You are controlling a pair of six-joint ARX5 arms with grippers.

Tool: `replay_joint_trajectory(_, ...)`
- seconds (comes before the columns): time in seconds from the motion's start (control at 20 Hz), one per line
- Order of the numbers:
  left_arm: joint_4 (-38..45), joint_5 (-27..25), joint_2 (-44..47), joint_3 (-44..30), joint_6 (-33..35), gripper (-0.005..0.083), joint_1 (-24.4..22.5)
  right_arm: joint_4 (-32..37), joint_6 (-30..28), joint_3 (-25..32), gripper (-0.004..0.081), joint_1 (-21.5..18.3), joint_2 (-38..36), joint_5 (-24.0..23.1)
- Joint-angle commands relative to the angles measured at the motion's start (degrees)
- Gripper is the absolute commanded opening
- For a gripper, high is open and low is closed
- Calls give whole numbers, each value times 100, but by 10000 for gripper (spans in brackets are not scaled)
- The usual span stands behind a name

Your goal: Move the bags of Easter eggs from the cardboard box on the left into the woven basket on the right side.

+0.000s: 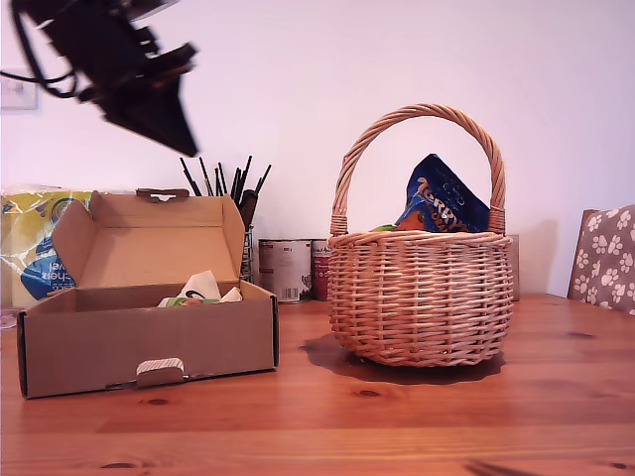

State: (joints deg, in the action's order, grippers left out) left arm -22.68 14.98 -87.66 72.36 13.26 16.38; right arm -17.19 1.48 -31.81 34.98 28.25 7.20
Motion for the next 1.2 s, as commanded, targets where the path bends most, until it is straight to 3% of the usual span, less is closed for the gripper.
replay_joint_trajectory(0.0,31,199,-223,-131,164,-24,-138,63,0,94,-11,24,101,37)
replay_joint_trajectory(0.1,42,468,-369,-131,227,-13,-286,72,-11,94,-11,24,216,37)
replay_joint_trajectory(0.15,76,514,-466,-131,229,103,-330,70,-13,94,-11,24,260,37)
replay_joint_trajectory(0.25,273,391,-734,-131,332,661,-389,70,-46,94,-11,24,345,37)
replay_joint_trajectory(0.3,461,374,-935,-131,332,811,-391,68,-52,94,-11,24,376,37)
replay_joint_trajectory(0.35,608,358,-1084,-131,328,768,-391,68,-94,94,-11,24,402,37)
replay_joint_trajectory(0.8,1438,-431,-2308,-98,-151,767,-376,109,-186,94,-11,24,461,33)
replay_joint_trajectory(1.15,1687,-540,-2538,-98,-621,767,-380,114,-197,94,-11,24,461,33)
